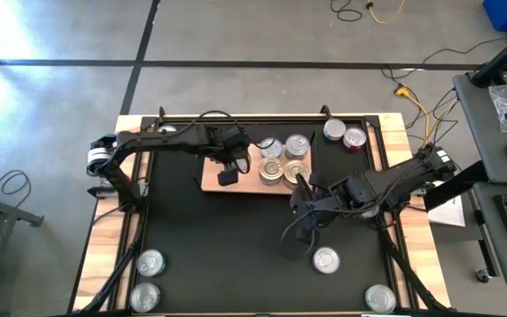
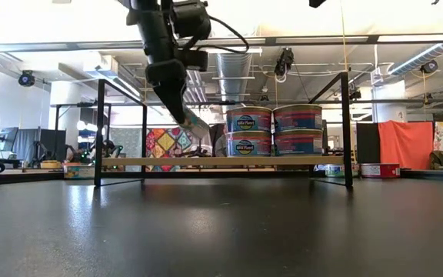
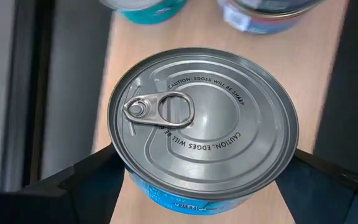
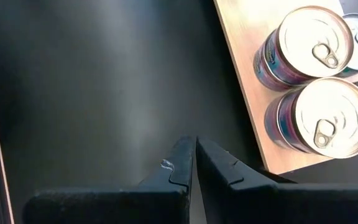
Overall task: Stack canned seafood by type on shelf
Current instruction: Put the middle left light blue tuna can on the shelf
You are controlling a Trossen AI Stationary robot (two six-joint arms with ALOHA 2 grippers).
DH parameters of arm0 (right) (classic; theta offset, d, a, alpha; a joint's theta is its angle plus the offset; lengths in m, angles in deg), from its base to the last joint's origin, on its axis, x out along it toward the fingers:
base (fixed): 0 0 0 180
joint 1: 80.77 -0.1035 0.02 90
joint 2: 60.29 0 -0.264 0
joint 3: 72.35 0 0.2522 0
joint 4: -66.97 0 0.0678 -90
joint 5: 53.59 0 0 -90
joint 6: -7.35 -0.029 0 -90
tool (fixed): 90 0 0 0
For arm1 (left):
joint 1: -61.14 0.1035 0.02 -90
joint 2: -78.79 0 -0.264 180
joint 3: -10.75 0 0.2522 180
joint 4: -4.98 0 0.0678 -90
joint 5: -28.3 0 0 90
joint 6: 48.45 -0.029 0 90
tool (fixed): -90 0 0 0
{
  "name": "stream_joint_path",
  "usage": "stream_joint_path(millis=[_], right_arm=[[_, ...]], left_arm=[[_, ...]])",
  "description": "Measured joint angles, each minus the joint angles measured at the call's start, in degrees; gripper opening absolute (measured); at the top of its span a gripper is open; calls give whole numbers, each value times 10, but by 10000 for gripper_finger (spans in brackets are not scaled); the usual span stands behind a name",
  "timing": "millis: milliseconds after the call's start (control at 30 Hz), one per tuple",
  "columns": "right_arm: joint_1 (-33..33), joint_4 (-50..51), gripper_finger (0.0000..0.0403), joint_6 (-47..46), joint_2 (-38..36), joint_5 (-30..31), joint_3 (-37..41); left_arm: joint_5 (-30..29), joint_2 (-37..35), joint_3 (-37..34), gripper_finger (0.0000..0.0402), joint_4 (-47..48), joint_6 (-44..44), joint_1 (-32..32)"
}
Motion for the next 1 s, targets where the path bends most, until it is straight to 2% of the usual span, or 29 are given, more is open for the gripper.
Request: stream_joint_path(millis=[233,500,767,1000], right_arm=[[0,0,13,2,0,0,0],[-2,3,13,-5,0,-1,0],[-3,3,13,-16,0,-1,0],[-3,4,13,-20,0,0,0]], left_arm=[[45,28,-1,348,-20,20,0],[45,70,-1,350,-24,29,-4],[48,76,-1,391,-6,39,-7],[48,76,2,396,30,39,-8]])
